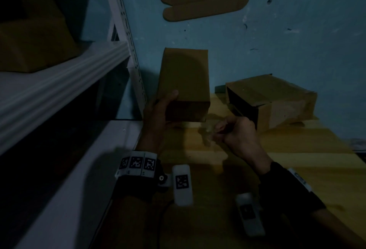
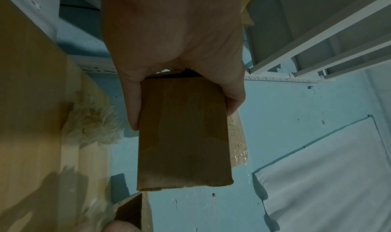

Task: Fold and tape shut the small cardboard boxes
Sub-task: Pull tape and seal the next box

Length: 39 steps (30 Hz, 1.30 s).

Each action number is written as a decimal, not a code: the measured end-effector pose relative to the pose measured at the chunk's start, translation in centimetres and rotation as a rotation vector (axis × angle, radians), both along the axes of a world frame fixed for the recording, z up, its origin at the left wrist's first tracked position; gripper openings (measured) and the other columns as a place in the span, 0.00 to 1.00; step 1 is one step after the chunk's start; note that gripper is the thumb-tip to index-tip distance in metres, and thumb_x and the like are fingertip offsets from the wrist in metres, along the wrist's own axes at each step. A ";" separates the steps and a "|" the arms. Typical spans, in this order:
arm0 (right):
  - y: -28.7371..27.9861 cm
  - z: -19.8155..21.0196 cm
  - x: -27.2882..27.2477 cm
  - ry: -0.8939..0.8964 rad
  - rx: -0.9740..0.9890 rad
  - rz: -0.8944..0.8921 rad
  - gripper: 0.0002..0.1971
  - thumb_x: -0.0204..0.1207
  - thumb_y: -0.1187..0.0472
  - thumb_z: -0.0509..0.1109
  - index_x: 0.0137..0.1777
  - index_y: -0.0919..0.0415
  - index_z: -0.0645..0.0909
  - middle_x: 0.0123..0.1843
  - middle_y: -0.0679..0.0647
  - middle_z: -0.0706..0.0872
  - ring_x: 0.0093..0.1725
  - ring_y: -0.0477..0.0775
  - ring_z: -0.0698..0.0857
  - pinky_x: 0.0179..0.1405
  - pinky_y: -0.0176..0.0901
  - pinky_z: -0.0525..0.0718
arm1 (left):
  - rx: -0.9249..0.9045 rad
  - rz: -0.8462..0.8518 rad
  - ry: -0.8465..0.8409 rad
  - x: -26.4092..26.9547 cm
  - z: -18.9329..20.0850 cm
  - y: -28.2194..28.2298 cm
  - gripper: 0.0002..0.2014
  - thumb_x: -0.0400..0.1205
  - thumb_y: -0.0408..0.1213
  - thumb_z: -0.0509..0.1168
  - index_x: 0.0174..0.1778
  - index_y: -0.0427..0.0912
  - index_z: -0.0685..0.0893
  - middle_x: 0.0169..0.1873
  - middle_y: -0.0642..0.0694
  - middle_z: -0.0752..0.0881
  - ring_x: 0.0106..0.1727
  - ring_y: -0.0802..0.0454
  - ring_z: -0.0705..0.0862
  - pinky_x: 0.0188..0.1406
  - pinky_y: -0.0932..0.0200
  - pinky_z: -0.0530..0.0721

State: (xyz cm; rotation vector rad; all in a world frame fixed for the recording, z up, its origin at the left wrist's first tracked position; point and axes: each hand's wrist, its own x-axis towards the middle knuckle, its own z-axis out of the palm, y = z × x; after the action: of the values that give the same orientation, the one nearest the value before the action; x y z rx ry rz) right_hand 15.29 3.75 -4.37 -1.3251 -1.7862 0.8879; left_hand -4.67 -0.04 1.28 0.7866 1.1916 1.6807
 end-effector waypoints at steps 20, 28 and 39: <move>-0.1 0.0 -0.6 0.022 0.087 -0.062 0.03 0.79 0.54 0.78 0.44 0.49 0.88 0.40 0.42 0.91 0.37 0.37 0.89 0.36 0.36 0.86 | 0.002 -0.075 0.021 0.1 -0.3 0.0 0.20 0.73 0.48 0.75 0.61 0.50 0.86 0.53 0.49 0.91 0.49 0.53 0.91 0.43 0.52 0.90; 0.1 0.5 -0.2 0.187 0.114 0.018 0.05 0.80 0.62 0.77 0.49 0.50 0.90 0.37 0.40 0.91 0.41 0.34 0.88 0.41 0.28 0.85 | 0.007 -0.088 0.033 0.4 -0.4 0.0 0.19 0.75 0.47 0.74 0.62 0.50 0.85 0.54 0.48 0.91 0.50 0.53 0.91 0.50 0.48 0.91; 0.3 0.4 -0.2 0.201 0.071 0.017 0.10 0.72 0.69 0.83 0.47 0.57 0.87 0.41 0.48 0.88 0.39 0.34 0.85 0.36 0.28 0.83 | -0.010 -0.098 0.031 0.8 -0.5 0.3 0.14 0.76 0.48 0.74 0.57 0.52 0.86 0.50 0.50 0.92 0.45 0.54 0.92 0.43 0.51 0.91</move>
State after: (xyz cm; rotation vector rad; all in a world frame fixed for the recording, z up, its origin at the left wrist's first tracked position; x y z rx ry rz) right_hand 15.14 4.00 -4.01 -1.1354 -1.6601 0.9240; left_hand -3.92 0.27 0.73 0.8537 1.1629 1.5869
